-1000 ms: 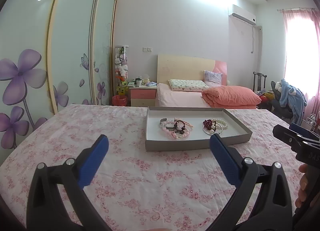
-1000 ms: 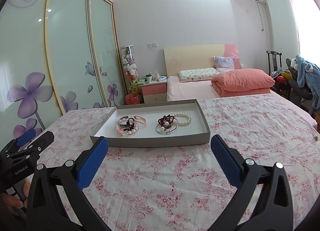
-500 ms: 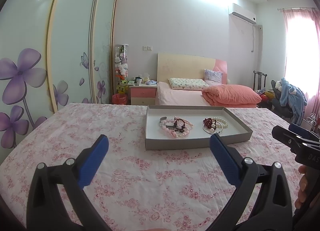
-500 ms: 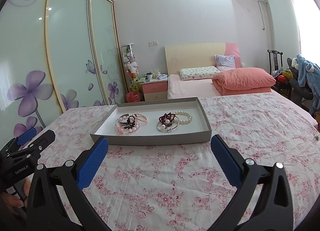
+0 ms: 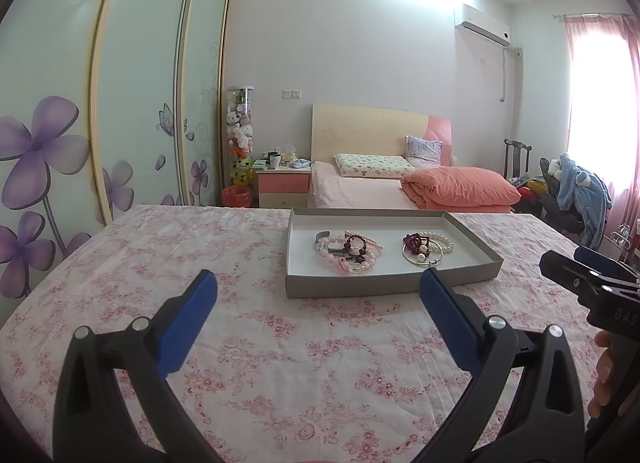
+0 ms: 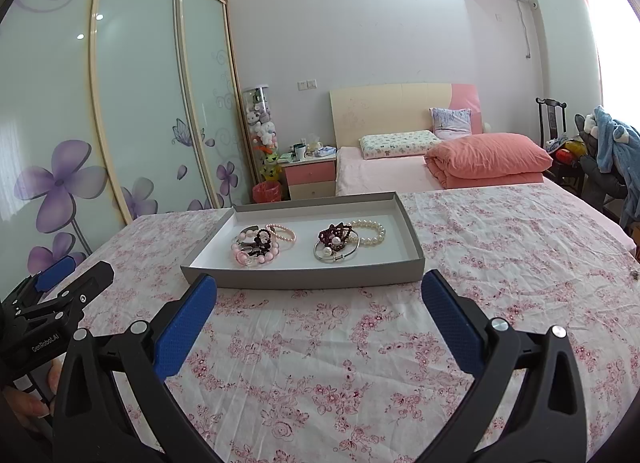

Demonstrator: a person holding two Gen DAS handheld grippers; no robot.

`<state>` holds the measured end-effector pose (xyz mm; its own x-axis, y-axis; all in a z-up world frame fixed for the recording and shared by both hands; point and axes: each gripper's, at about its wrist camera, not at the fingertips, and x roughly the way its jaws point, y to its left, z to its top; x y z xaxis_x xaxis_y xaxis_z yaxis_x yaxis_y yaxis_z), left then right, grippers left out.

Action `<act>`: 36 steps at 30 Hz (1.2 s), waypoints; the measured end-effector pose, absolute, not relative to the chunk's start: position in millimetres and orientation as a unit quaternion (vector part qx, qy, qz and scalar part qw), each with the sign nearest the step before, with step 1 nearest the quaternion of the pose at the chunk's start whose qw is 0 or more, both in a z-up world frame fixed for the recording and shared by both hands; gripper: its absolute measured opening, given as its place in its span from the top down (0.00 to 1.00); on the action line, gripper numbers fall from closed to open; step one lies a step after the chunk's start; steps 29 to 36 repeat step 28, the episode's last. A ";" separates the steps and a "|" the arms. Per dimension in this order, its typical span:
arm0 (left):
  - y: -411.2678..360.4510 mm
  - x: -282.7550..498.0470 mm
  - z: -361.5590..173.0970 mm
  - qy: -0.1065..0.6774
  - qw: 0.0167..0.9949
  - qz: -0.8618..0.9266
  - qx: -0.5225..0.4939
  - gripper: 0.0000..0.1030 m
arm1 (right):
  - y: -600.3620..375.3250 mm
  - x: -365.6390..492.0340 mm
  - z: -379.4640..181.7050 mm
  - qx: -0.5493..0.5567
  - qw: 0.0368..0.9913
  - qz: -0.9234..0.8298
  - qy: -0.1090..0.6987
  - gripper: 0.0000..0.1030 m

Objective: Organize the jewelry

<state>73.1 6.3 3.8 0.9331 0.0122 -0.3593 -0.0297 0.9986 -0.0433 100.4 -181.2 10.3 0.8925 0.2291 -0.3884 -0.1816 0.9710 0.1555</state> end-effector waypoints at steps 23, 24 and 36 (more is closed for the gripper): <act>4.9 72.7 3.0 0.184 0.982 0.011 -0.025 0.04 | -180.6 100.1 6.9 0.059 0.970 0.108 0.210 0.02; 4.6 72.7 2.7 0.185 0.982 0.011 -0.025 0.04 | -180.5 99.9 6.8 0.059 0.970 0.108 0.210 0.02; 5.2 73.0 1.5 0.189 0.982 0.009 -0.028 0.04 | -180.7 100.5 7.3 0.059 0.970 0.108 0.210 0.02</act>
